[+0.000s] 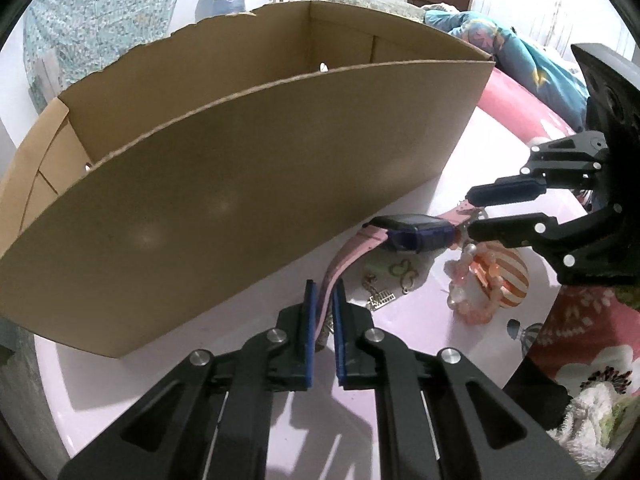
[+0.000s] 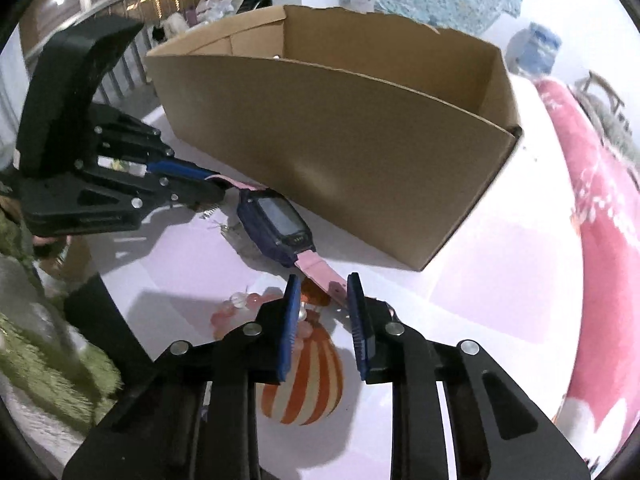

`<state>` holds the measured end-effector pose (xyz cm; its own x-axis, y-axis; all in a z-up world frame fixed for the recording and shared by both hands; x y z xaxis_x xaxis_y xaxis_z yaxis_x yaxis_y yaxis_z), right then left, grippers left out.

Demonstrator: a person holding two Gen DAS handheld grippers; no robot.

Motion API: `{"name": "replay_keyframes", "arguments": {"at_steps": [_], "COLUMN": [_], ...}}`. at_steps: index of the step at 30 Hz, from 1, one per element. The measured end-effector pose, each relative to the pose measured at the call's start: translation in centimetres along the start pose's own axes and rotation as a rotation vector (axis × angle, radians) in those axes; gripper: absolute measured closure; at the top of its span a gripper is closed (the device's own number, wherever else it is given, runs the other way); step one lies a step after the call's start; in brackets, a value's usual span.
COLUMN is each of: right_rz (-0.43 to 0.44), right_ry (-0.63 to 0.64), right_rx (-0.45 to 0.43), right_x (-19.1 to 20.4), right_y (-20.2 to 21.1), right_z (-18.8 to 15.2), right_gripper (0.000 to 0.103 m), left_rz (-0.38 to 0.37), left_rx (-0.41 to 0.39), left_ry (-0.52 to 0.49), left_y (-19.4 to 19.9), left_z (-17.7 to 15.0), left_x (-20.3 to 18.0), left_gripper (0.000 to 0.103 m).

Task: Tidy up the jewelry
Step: 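Lift the watch with both tools and carry it over the box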

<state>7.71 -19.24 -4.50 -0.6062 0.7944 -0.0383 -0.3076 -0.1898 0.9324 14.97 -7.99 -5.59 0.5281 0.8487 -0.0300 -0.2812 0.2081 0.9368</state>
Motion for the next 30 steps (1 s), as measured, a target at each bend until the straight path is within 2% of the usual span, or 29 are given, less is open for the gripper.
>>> {"name": "replay_keyframes", "arguments": {"at_steps": [12,23,30], "right_rz": [-0.144,-0.211,-0.244], "right_ry": [0.127,0.190,0.150], "right_rx": [0.047,0.057,0.006], "right_x": [0.7,1.9,2.0], "right_y": [-1.1,-1.7,-1.3], "right_z": [0.3,0.7,1.5], "right_gripper": [0.088,0.088,0.101], "left_rz": [0.017,0.011,0.037], "left_rx": [0.001,0.001,-0.016], "left_ry": [-0.016,-0.022,-0.038], "left_y": [-0.4,-0.5,-0.4], "left_z": [0.0,-0.2,-0.1], "left_x": [-1.0,-1.0,-1.3], "left_gripper": [0.096,0.096,0.097]}}
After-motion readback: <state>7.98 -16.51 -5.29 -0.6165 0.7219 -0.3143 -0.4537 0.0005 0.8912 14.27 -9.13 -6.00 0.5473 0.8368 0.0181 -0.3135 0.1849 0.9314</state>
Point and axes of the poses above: each gripper's, at about its wrist camera, not at the fingertips, and y roughly against the way its jaws point, x to its left, z to its top, the point moved 7 cm from there along -y, roughly the way its jaws point, and after that the axes turned 12 degrees about x, right-handed, at the moved point
